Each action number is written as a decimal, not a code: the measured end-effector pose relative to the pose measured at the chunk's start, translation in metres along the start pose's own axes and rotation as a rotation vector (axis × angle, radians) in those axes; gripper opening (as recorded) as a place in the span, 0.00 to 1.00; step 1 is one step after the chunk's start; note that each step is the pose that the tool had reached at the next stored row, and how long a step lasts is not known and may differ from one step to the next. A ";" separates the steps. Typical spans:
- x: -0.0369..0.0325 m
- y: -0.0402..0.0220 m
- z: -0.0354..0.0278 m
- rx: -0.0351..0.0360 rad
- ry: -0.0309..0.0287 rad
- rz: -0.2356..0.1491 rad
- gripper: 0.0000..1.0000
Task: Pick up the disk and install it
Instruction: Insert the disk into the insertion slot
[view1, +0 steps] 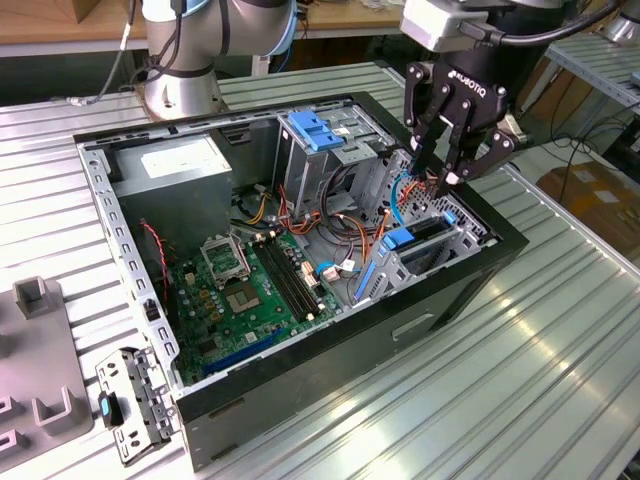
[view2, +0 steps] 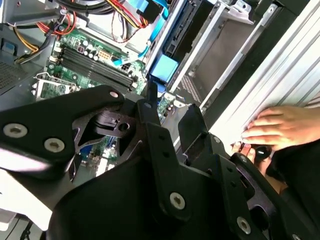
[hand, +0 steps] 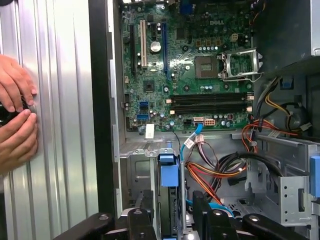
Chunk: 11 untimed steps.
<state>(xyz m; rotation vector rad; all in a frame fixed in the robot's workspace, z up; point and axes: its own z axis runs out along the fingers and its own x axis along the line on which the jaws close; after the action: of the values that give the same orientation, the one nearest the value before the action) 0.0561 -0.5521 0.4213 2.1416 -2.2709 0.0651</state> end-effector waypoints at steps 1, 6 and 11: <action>0.0002 0.0000 0.0024 0.0000 0.0001 0.000 0.45; 0.0017 0.0001 0.0128 0.0000 0.0000 0.000 0.30; 0.0052 0.0000 0.0230 0.0000 0.0002 0.000 0.11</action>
<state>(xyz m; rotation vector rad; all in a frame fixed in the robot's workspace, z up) 0.0561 -0.5583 0.3985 2.1415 -2.2708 0.0653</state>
